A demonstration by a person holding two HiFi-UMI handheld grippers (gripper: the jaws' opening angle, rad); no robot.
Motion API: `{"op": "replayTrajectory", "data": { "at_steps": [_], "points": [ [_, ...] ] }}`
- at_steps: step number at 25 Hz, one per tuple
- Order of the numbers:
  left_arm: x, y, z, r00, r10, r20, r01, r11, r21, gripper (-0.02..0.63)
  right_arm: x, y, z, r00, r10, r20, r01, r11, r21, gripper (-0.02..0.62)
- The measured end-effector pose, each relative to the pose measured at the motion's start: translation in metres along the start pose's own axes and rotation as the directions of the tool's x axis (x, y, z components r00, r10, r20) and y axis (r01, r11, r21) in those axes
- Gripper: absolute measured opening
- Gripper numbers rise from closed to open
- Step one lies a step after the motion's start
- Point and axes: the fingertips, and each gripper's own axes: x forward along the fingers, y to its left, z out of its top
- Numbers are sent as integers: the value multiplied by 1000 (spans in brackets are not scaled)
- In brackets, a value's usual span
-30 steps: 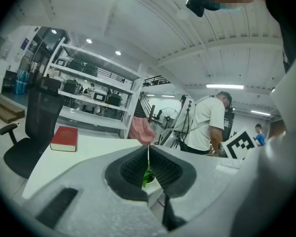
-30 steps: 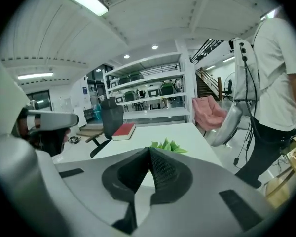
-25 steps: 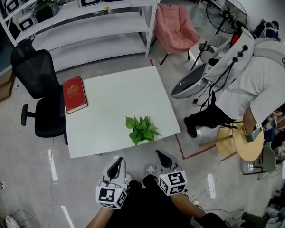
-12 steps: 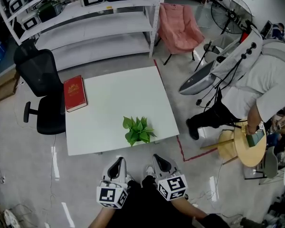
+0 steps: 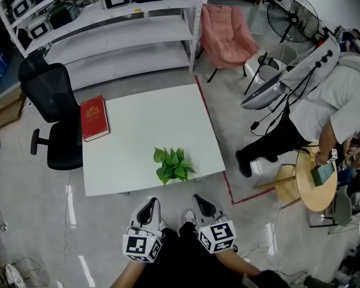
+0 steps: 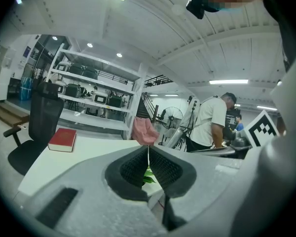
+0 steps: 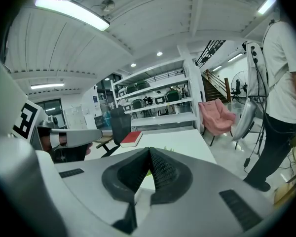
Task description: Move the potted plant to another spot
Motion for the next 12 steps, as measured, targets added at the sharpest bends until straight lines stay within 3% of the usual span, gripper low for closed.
{"op": "replayTrajectory", "data": {
  "at_steps": [12],
  "points": [
    [4,-10,-3,1000,-25,1,25,1000,18,21,-3,-4,-2,1000,4,4,-4,1000,-3,12]
  ]
}}
